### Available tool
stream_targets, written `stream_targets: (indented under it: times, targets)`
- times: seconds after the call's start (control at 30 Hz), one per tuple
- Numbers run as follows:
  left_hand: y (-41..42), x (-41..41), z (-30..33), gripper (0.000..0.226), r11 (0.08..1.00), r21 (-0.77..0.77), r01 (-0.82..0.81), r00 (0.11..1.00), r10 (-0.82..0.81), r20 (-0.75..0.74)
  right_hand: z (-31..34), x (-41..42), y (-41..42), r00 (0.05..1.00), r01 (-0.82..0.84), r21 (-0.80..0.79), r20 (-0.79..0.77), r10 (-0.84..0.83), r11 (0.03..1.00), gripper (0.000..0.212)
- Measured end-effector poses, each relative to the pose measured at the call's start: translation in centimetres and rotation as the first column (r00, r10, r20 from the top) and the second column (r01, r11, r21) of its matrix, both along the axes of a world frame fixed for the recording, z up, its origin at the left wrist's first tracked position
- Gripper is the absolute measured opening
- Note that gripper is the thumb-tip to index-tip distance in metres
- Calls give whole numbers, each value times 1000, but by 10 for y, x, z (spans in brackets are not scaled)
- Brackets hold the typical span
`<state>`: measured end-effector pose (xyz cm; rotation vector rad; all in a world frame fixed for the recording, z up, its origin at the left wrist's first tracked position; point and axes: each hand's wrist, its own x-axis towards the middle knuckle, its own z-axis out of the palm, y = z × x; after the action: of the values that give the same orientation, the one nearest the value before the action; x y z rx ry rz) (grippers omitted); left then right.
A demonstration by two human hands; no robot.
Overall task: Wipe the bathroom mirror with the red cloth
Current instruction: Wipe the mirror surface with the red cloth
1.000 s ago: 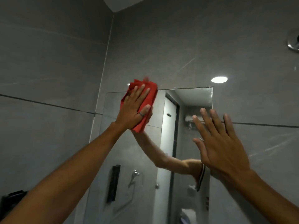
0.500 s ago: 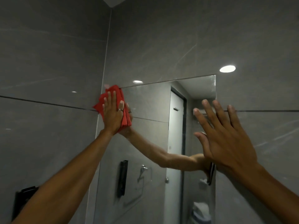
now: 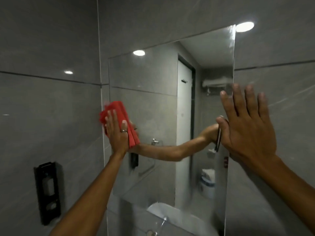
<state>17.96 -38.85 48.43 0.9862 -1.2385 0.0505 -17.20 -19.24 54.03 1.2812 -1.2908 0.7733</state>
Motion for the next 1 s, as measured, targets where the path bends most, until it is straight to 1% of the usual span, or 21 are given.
stream_targets:
  times: [0.03, 0.07, 0.1, 0.17, 0.23, 0.3, 0.4, 0.43, 0.47, 0.5, 0.53, 0.6, 0.67, 0.73, 0.77, 0.8, 0.87, 0.9, 0.93, 1.0]
  targets:
    - [3, -7, -7, 67, 995, 96, -41, 994, 50, -99, -12, -1, 1, 1000, 3, 15, 11, -3, 1000, 73]
    - [8, -16, -13, 70, 985, 141, -95, 989, 110, -100, -21, -1, 2, 1000, 4, 30, 14, -4, 1000, 74]
    - [13, -26, -20, 73, 982, 125, -139, 989, 144, -37, -27, 0, 2, 1000, 5, 43, 9, -6, 999, 75]
    - [21, -48, -26, 73, 982, 9, -189, 973, 186, 135, -30, 1, 1, 1000, 10, 46, -7, -10, 999, 75]
    - [24, -63, -21, 72, 972, -85, -221, 944, 235, 233, -30, 1, 0, 1000, 14, 31, -7, -14, 999, 75]
    - [26, -65, -12, 71, 972, -160, -174, 911, 221, 349, -29, 0, 0, 1000, 18, 17, -8, -18, 1000, 74]
    - [16, -33, -2, 67, 951, -309, -9, 780, 201, 593, -28, -1, 0, 1000, 11, 5, -11, -11, 1000, 73]
    - [8, -18, 7, 67, 944, -328, 40, 736, 194, 649, -28, -1, -1, 1000, 4, -11, -16, -5, 1000, 73]
    - [1, -4, 16, 68, 943, -328, 59, 718, 188, 670, -29, -1, -1, 1000, -2, -23, -18, 2, 1000, 73]
    - [-7, 6, 32, 69, 945, -324, 50, 735, 185, 652, -30, -1, -2, 1000, -6, -39, -23, 6, 999, 74]
    - [-15, 15, 50, 69, 952, -307, 23, 782, 174, 598, -31, -1, -3, 1000, -10, -54, -28, 8, 999, 74]
    - [-25, 23, 95, 68, 969, -246, -20, 895, 127, 427, -31, -1, -5, 999, -18, -78, -37, 15, 997, 75]
    - [-26, 23, 143, 64, 987, -153, -38, 971, 73, 226, -29, -3, -5, 999, -24, -77, -41, 21, 997, 75]
    - [-23, 19, 186, 65, 997, -36, -64, 997, 66, 38, -29, -3, -6, 999, -30, -78, -46, 27, 997, 73]
    - [-21, 15, 202, 65, 996, 17, -82, 996, 82, -22, -29, -3, -6, 998, -36, -81, -47, 32, 996, 73]
    - [-19, 9, 212, 65, 994, 53, -100, 993, 103, -50, -30, -3, -7, 998, -38, -84, -47, 35, 996, 73]
    - [-11, -7, 216, 61, 985, 59, -160, 987, 160, -3, -31, -5, -9, 998, -38, -90, -51, 33, 995, 74]
    - [-5, -14, 209, 60, 981, 20, -191, 980, 190, 53, -31, -6, -9, 998, -37, -93, -57, 32, 995, 74]
    - [0, -20, 198, 59, 979, -52, -195, 972, 200, 121, -31, -6, -9, 998, -40, -96, -56, 34, 995, 75]
    - [9, -29, 168, 60, 974, -204, -101, 949, 156, 275, -30, -7, -9, 998, -37, -105, -59, 31, 994, 75]
